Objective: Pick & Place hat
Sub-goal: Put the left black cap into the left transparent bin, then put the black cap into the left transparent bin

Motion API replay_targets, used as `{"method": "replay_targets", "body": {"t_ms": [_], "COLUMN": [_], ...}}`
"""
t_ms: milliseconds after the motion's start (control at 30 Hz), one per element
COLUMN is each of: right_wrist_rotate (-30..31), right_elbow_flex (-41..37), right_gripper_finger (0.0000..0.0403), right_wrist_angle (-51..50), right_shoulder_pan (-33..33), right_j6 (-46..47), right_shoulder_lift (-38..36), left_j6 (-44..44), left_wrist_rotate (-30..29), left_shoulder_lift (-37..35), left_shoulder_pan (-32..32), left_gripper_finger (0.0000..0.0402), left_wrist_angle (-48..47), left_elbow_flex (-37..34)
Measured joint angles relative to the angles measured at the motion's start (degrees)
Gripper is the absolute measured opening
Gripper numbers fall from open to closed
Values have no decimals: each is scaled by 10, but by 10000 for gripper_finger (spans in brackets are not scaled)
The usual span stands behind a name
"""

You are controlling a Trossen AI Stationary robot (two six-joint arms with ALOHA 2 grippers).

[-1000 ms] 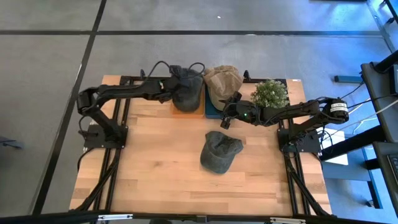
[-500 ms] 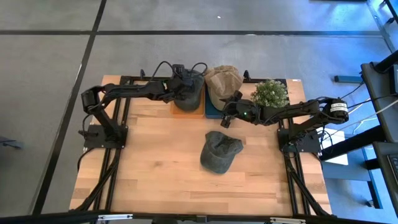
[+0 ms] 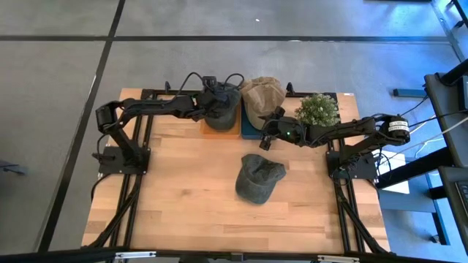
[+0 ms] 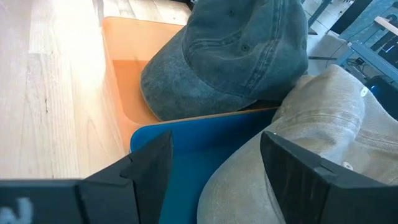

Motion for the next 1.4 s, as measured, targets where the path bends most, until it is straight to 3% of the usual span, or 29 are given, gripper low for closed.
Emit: {"method": "replay_targets", "body": {"t_ms": [333,400,567,767,833,933,1033,1200,1267,1333,1400], "right_wrist_rotate": [0,0,0,0,0,-1,-24,-79,-107,-158,-215], "right_elbow_flex": [0,0,0,0,0,0,0,0,0,0,0], "right_gripper_finger": [243,243,243,243,243,243,243,243,243,243,243], "right_wrist_angle": [0,0,0,-6,-6,-7,-22,-53,-61,-69,-76], "right_shoulder_pan": [0,0,0,0,0,0,0,0,0,0,0], "right_j6": [5,13,13,13,13,13,13,16,29,44,62], "right_shoulder_lift": [0,0,0,0,0,0,0,0,0,0,0], "left_j6": [-2,-6,-19,-1,-35,-164,-264,-354,-376,-378,-379], "left_wrist_rotate": [-48,-37,61,33,25,43,127,372,445,479,474], "left_shoulder_lift": [0,0,-1,-1,-1,-1,-1,0,8,17,31], "left_shoulder_pan": [0,0,0,-5,-9,-23,-42,-81,-98,-114,-131], "left_gripper_finger": [92,103,123,136,136,134,133,132,132,132,134], "left_wrist_angle": [29,38,38,41,41,39,15,-11,-3,-7,10], "left_elbow_flex": [0,0,0,0,0,0,0,0,0,-1,0]}}
